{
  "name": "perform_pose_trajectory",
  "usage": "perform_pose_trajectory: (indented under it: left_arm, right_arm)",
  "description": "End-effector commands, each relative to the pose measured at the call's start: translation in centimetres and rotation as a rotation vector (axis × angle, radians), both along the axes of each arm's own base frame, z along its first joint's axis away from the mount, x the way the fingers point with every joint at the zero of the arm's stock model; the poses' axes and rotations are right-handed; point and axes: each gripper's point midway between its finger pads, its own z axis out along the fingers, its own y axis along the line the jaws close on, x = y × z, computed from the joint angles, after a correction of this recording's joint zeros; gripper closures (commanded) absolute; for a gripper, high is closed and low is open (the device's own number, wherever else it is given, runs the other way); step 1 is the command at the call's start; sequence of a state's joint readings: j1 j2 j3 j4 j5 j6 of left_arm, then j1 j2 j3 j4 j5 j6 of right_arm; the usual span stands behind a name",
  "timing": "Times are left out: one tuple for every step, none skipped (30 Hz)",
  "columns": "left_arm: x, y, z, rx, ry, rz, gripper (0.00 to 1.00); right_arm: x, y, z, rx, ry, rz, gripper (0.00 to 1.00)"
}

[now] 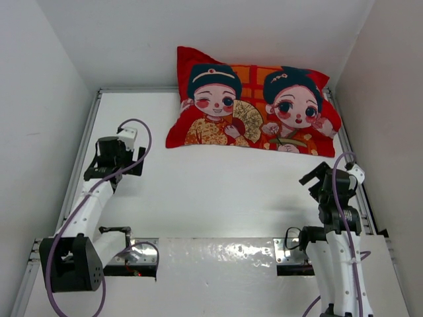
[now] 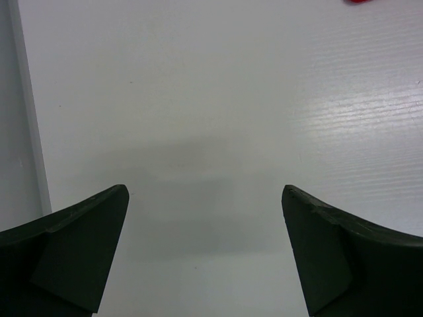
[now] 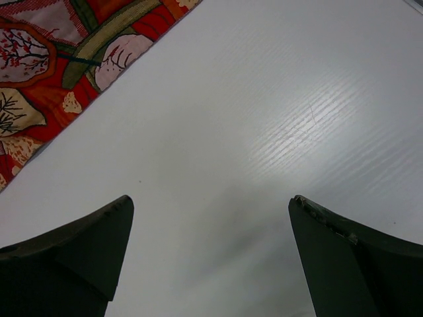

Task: Put the pillow into the pillowcase

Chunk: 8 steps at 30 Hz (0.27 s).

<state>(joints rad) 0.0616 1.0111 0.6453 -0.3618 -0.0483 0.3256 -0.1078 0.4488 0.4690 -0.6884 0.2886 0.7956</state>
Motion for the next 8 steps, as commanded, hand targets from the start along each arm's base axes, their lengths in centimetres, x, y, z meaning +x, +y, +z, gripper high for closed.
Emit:
perform_pose_trajectory:
  left_arm:
    - [0.64,0.08,1.09,0.001,-0.066,-0.010,0.00]
    - [0.60,0.08,0.99,0.001,-0.065,-0.010,0.00]
    - [0.63,0.08,0.97,0.001,-0.066,-0.010,0.00]
    - [0.69,0.08,1.06,0.000,-0.069,-0.009,0.00]
    - [0.59,0.08,0.87,0.001,-0.065,-0.010,0.00]
    - [0.65,0.08,0.88,0.000,-0.066,-0.009,0.00]
    - [0.61,0.08,0.82,0.001,-0.065,-0.010,0.00]
    - [0.64,0.08,0.84,0.001,-0.066,-0.010,0.00]
  right_arm:
    - [0.38,-0.48,0.19,-0.013,-0.024,-0.027,0.01]
    - [0.40,-0.51,0.19,-0.014,-0.024,-0.028,0.01]
    - [0.38,-0.53,0.16,-0.014,-0.024,-0.030,0.01]
    - [0.44,-0.53,0.19,-0.013,-0.026,-0.031,0.01]
    - [0.47,-0.48,0.28,-0.012,-0.029,-0.028,0.01]
    - [0.50,-0.50,0.31,-0.011,-0.032,-0.031,0.01]
    - [0.33,-0.89,0.39,-0.020,-0.030,-0.055,0.01]
    - [0.22,-1.39,0.68,-0.029,-0.044,-0.090,0.01]
